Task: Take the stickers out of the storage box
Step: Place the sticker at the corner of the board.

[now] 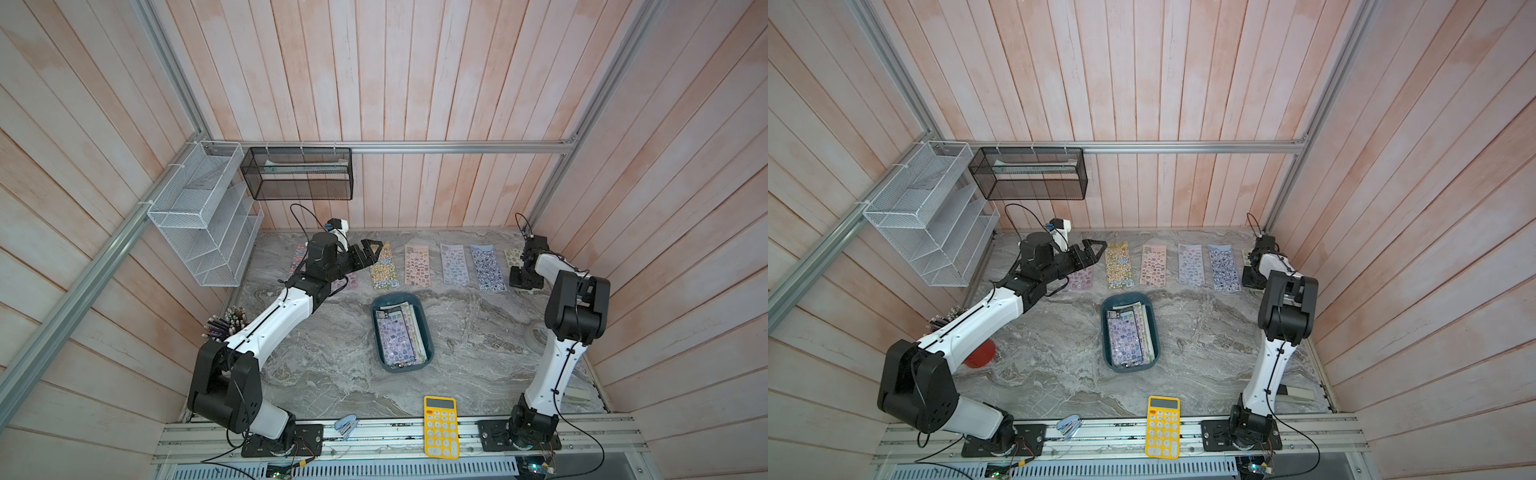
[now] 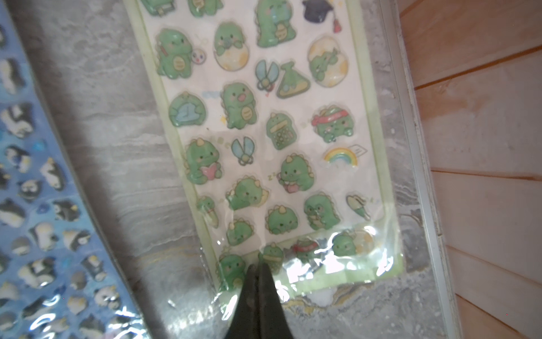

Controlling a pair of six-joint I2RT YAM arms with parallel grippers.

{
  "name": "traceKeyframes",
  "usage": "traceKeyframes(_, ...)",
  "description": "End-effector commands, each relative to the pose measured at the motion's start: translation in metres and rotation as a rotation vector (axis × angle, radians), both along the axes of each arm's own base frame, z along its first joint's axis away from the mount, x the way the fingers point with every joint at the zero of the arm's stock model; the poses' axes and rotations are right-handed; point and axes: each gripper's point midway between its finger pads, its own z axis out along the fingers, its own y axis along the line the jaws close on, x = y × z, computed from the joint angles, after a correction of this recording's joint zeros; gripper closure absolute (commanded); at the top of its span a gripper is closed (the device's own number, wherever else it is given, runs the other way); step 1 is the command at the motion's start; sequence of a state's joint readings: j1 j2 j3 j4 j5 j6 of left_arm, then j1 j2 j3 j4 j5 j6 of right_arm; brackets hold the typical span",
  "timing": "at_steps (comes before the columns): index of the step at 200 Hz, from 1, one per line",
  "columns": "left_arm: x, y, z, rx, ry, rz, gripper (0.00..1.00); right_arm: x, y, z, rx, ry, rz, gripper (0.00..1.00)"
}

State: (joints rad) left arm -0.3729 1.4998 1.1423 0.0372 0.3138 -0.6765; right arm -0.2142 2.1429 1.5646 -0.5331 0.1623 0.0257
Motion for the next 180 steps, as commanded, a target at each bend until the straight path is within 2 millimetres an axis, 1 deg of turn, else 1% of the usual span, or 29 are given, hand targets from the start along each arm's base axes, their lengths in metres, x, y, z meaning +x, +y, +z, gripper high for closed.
traceKeyframes(1,0.001,0.003,0.016,0.003,-0.039,0.003,0.0,0.003,-0.01,0.035,-0.057,-0.046,-0.045,1.0)
traceKeyframes(18,0.001,0.005,0.021,0.013,-0.053,0.01,0.0,0.007,-0.01,0.059,-0.062,-0.108,-0.077,1.0)
traceKeyframes(32,0.001,0.008,0.026,0.029,-0.065,0.022,0.0,0.01,-0.007,0.087,-0.093,-0.168,-0.089,1.0)
traceKeyframes(43,0.002,0.011,0.027,0.041,-0.064,0.036,0.0,0.012,0.003,0.111,-0.124,-0.218,-0.085,1.0)
traceKeyframes(55,0.001,0.017,0.025,0.038,-0.05,0.051,0.0,0.012,0.017,0.136,-0.162,-0.269,-0.072,0.98)
traceKeyframes(70,0.001,0.03,0.02,-0.002,-0.013,0.082,0.0,0.01,0.039,0.163,-0.199,-0.338,-0.049,0.96)
traceKeyframes(93,-0.003,0.053,0.015,-0.06,0.015,0.142,0.0,0.002,0.083,0.19,-0.206,-0.439,0.011,0.91)
traceKeyframes(106,-0.008,0.059,0.013,-0.068,0.017,0.158,0.0,-0.006,0.11,0.198,-0.19,-0.483,0.056,0.89)
traceKeyframes(121,-0.015,0.061,0.009,-0.063,0.026,0.158,0.0,-0.017,0.141,0.206,-0.178,-0.527,0.117,0.88)
traceKeyframes(142,-0.026,0.065,-0.003,-0.042,0.07,0.161,0.06,-0.036,0.181,0.213,-0.146,-0.564,0.203,0.88)
traceKeyframes(148,-0.03,0.065,-0.008,-0.029,0.086,0.157,0.08,-0.041,0.192,0.219,-0.13,-0.582,0.226,0.88)
traceKeyframes(150,-0.032,0.065,-0.009,-0.023,0.091,0.154,0.08,-0.044,0.195,0.212,-0.126,-0.569,0.236,0.88)
traceKeyframes(153,-0.034,0.065,-0.013,-0.013,0.101,0.155,0.08,-0.049,0.2,0.21,-0.118,-0.564,0.249,0.88)
traceKeyframes(169,-0.046,0.065,-0.028,0.055,0.146,0.157,0.09,-0.067,0.23,0.205,-0.057,-0.559,0.315,0.87)
traceKeyframes(172,-0.049,0.064,-0.031,0.07,0.155,0.155,0.09,-0.07,0.231,0.203,-0.052,-0.556,0.318,0.87)
traceKeyframes(173,-0.05,0.063,-0.032,0.076,0.157,0.155,0.09,-0.073,0.239,0.202,-0.044,-0.557,0.336,0.87)
traceKeyframes(175,-0.051,0.063,-0.034,0.086,0.161,0.155,0.09,-0.076,0.246,0.201,-0.036,-0.555,0.356,0.87)
traceKeyframes(180,-0.056,0.06,-0.038,0.112,0.171,0.153,0.09,-0.083,0.258,0.198,-0.021,-0.551,0.385,0.87)
